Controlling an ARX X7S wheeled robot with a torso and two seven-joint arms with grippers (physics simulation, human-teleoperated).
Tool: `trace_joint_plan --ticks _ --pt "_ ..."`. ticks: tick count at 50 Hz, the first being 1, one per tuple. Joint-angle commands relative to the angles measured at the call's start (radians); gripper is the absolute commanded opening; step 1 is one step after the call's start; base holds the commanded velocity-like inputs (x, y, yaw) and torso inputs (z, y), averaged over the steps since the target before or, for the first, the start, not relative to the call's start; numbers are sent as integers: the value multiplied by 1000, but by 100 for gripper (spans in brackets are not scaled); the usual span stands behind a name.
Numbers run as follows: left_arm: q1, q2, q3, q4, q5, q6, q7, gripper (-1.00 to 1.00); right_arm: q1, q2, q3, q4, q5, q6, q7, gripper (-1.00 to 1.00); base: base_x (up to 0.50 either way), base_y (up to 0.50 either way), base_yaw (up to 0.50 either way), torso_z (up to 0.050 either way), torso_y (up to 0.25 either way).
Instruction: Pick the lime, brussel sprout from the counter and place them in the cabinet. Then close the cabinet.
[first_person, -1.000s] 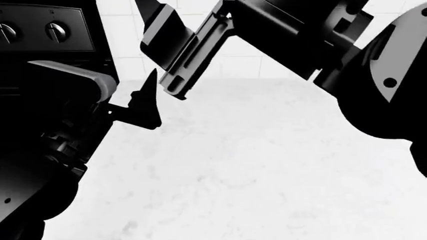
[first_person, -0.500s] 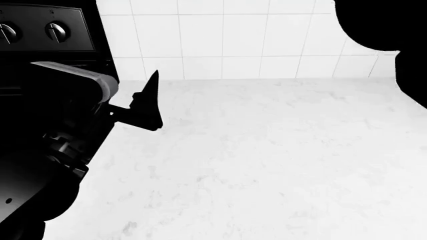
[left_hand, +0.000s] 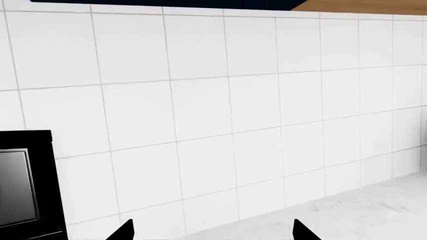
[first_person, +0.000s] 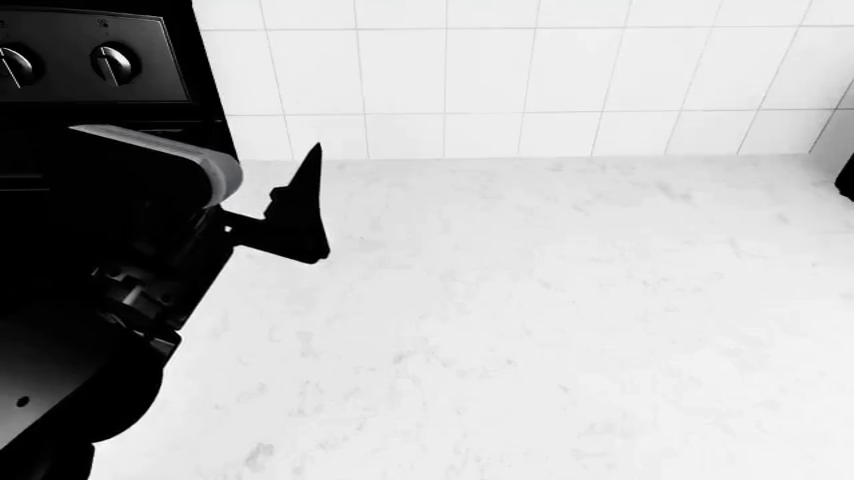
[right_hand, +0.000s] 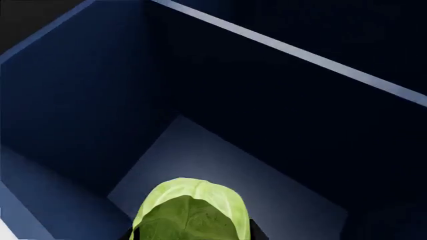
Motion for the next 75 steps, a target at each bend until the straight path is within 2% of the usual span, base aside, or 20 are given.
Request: trace_joint_plan --ticks 1,33,61,62,73,75 --pt "77 -17 38 11 -2 0 -2 100 55 -37 -14 155 -63 -48 -19 -100 0 13 8 0 0" --pt "73 -27 36 16 -16 0 -11 100 178 -153 -39 596 -124 -167 -126 -100 3 11 7 0 0" --pt "74 -31 43 8 -16 9 -11 100 202 -181 -37 692 -74 -15 -126 -100 3 11 8 0 0" --pt "73 -32 43 8 -16 9 -12 100 203 -181 -38 692 -74 -10 -125 100 12 0 9 0 0" --pt "72 -35 41 9 -22 10 -14 100 209 -181 -47 690 -72 4 -132 100 0 0 0 0 0" --pt "74 -32 46 5 -15 16 -11 100 195 -163 -54 631 -76 -29 -147 100 0 2 2 0 0"
